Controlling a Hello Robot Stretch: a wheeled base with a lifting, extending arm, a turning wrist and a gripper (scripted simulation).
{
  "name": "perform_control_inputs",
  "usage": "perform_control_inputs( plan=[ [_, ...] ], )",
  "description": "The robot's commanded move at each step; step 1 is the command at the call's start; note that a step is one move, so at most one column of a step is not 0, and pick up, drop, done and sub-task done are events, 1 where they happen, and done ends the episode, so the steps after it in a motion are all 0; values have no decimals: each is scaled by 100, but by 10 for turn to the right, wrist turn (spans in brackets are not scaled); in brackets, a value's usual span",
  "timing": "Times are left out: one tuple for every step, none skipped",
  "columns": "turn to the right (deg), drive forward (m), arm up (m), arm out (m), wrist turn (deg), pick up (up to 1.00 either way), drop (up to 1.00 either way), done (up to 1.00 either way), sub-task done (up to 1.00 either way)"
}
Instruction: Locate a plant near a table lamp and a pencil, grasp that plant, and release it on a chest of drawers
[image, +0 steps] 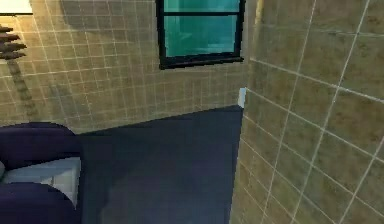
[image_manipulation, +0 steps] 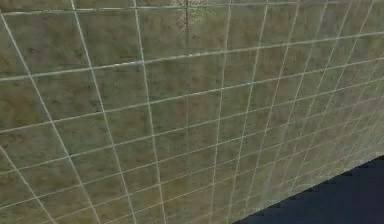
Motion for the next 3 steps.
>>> perform_control_inputs(
  plan=[
    [0,90,0,0,0,0,0,0,0],
    [-270,0,0,0,0,0,0,0,0],
    [0,30,0,0,0,0,0,0,0]
  ],
)
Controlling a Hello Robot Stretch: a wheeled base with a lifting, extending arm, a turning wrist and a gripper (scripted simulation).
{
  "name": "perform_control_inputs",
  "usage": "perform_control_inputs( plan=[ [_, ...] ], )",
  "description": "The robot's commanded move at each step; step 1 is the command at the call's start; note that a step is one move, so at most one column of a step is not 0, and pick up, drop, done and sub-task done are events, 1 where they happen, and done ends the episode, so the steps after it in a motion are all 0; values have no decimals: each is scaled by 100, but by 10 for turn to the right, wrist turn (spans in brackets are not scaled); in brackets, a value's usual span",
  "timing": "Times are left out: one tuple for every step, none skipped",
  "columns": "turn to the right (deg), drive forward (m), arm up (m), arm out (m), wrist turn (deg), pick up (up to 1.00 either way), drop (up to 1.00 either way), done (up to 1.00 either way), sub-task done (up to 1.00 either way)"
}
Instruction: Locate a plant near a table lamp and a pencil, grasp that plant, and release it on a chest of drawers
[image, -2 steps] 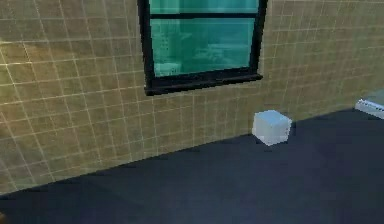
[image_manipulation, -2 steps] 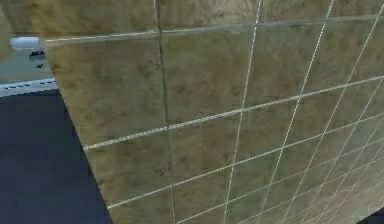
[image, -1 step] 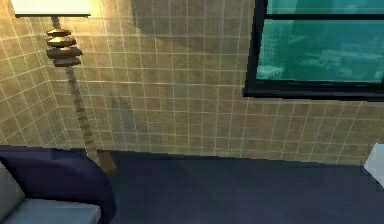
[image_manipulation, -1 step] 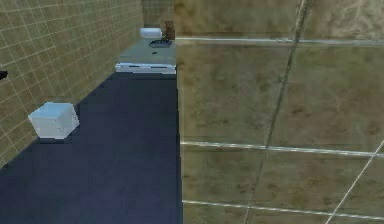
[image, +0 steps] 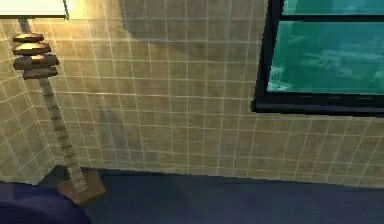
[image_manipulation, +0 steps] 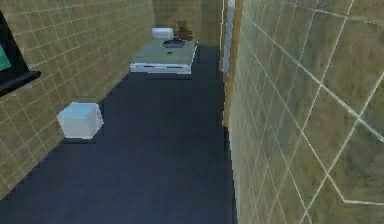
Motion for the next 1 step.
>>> perform_control_inputs(
  plan=[
    [450,0,0,0,0,0,0,0,0]
  ],
)
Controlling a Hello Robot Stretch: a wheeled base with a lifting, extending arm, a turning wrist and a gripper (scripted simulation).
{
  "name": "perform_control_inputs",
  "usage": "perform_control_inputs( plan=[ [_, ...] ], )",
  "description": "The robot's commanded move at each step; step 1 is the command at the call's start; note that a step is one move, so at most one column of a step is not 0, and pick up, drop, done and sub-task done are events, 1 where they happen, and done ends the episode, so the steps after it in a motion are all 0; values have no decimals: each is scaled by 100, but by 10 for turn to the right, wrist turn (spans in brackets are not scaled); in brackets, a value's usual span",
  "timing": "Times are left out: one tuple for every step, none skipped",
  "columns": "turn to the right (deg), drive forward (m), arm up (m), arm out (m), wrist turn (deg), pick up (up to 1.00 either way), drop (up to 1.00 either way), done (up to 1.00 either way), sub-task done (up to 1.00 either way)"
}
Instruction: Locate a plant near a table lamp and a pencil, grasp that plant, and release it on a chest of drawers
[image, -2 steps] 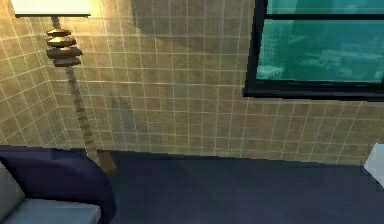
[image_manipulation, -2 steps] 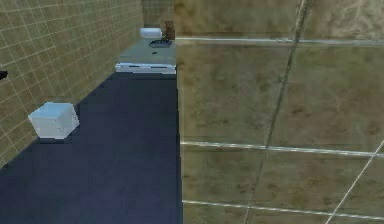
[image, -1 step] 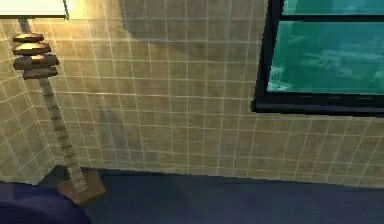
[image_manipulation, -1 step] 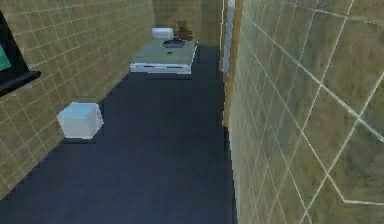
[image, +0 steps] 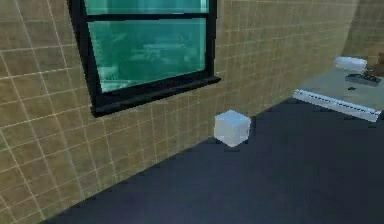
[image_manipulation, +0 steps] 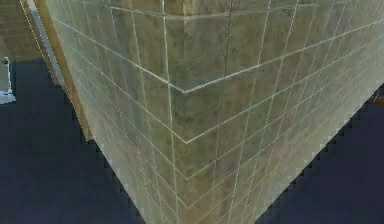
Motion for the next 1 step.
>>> perform_control_inputs(
  plan=[
    [450,0,0,0,0,0,0,0,0]
  ],
)
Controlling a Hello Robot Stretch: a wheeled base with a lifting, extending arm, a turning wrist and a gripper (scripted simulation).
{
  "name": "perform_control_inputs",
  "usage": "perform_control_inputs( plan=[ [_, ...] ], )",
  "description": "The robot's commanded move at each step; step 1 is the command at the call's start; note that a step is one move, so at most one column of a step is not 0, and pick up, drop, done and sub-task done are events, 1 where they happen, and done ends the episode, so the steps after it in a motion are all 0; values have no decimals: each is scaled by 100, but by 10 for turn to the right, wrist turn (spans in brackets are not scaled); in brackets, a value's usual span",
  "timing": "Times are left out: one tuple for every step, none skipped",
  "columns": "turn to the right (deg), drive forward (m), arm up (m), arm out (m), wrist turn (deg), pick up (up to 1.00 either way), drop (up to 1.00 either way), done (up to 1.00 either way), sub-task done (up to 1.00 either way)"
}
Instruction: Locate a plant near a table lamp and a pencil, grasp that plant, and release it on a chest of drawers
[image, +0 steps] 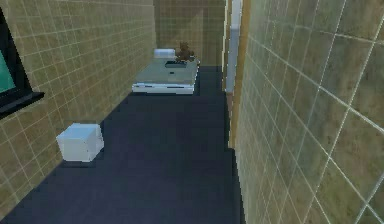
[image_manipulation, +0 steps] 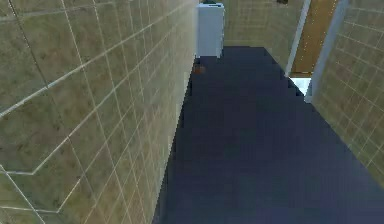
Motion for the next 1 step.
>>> perform_control_inputs(
  plan=[
    [0,100,0,0,0,0,0,0,0]
  ],
)
